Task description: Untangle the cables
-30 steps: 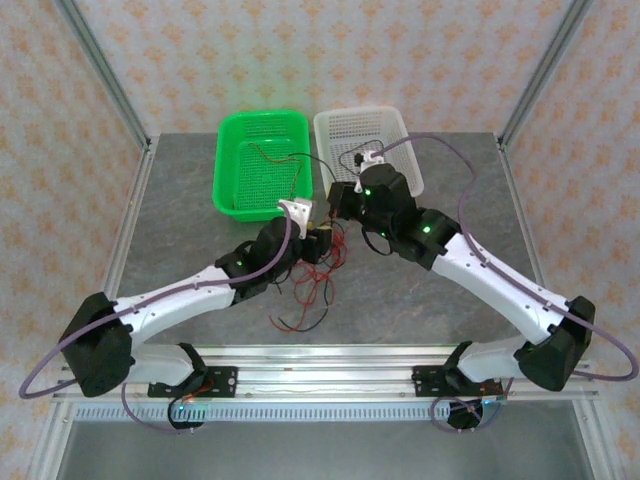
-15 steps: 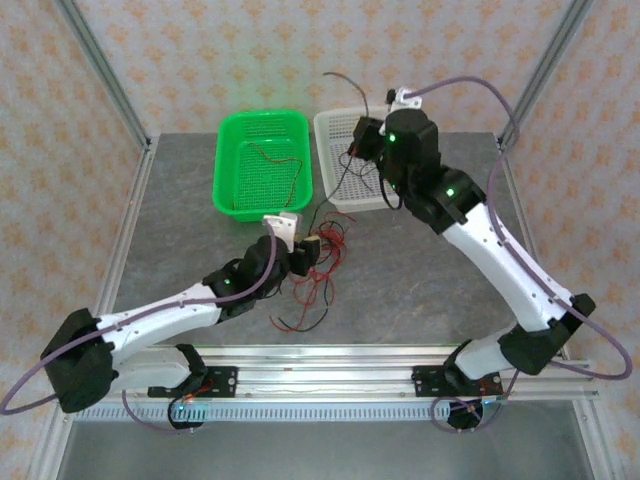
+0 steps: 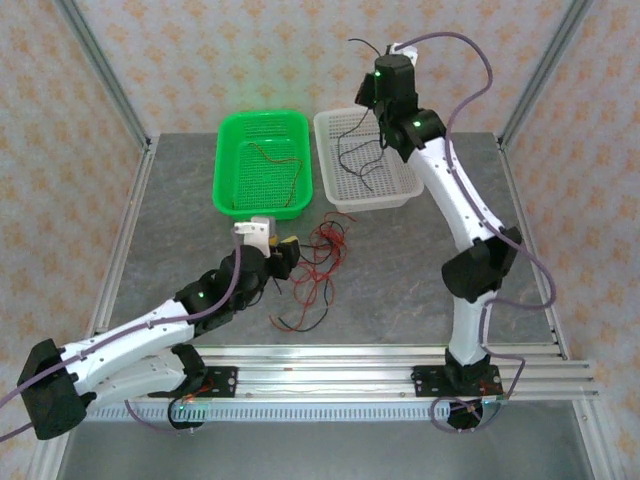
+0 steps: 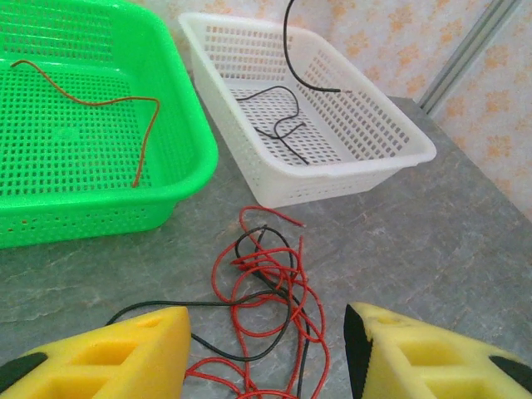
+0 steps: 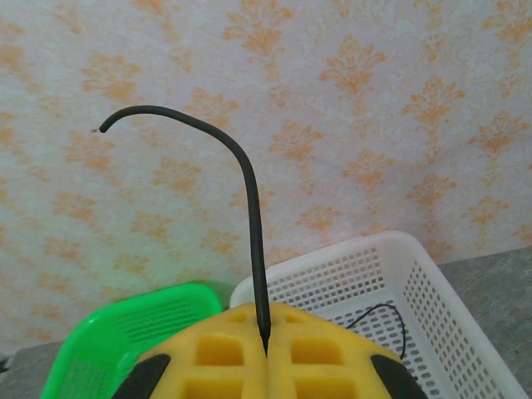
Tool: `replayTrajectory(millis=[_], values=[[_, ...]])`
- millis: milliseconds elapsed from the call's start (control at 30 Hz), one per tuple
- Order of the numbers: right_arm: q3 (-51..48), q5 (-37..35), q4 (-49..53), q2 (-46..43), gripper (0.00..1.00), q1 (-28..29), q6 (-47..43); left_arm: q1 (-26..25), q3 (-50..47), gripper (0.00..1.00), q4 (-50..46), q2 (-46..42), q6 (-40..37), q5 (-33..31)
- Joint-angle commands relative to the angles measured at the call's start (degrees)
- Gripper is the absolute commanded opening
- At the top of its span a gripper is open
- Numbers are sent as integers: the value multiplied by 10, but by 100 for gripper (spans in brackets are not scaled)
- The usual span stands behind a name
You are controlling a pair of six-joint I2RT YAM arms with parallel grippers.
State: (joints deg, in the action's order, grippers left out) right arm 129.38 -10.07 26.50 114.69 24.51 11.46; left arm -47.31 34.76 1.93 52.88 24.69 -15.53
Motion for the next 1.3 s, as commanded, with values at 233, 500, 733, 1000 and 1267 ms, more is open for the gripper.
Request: replayTrajectory(millis=[233, 500, 733, 1000, 1267], values=[[21, -2, -14, 102, 0, -32, -23, -5, 7, 53, -56, -39, 23, -26], [10, 1, 9, 177, 0, -40, -41, -5, 20, 53, -77, -39, 45, -39], [-11, 23, 56, 227, 0, -56, -19, -5, 34, 53, -100, -37, 65, -51], [39, 49, 118, 293, 0, -64, -15, -5, 70, 53, -158, -10, 103, -73], [55, 50, 151, 312, 38, -65, -18, -5, 89, 54, -193, 2, 128, -77]])
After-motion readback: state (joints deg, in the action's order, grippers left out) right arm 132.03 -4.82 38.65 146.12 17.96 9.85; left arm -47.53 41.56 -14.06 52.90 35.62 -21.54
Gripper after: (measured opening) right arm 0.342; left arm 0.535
